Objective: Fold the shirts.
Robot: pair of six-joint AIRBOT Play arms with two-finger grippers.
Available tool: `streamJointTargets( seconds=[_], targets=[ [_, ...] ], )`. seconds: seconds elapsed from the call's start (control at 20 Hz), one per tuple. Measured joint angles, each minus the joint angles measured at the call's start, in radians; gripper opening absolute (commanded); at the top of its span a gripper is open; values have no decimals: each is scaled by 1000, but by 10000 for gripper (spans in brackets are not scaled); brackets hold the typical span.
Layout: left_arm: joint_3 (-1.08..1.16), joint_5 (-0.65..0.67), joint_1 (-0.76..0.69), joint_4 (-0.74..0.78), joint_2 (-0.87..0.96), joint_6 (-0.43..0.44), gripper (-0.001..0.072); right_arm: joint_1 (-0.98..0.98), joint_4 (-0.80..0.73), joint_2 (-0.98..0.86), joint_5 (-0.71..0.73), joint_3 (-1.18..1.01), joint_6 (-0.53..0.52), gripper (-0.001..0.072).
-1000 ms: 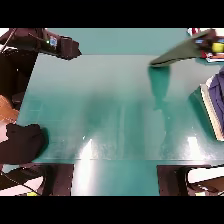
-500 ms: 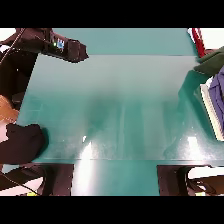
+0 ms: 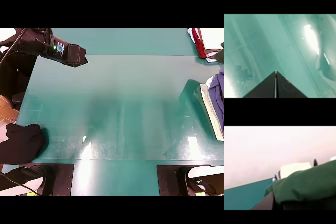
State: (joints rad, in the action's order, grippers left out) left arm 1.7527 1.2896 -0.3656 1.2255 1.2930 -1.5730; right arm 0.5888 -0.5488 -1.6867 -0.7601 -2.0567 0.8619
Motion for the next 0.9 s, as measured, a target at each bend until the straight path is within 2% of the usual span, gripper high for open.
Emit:
streamJointTargets(
  seconds=[0.2,0.45,0.6,0.75,0.8,0.9],
  targets=[
    [0,4,0,0,0,-1,24,92,-3,76,-95,53,-78,19],
    [0,2,0,0,0,-1,24,238,-6,145,-371,78,-113,20],
    [0,2,0,0,0,0,24,327,-33,179,-526,82,-53,20],
    [0,3,0,0,0,0,23,407,-161,216,-647,84,59,22],
    [0,3,0,0,0,0,24,429,-217,228,-672,85,107,36],
    [0,4,0,0,0,0,24,468,-321,262,-701,103,193,211]
  ],
)
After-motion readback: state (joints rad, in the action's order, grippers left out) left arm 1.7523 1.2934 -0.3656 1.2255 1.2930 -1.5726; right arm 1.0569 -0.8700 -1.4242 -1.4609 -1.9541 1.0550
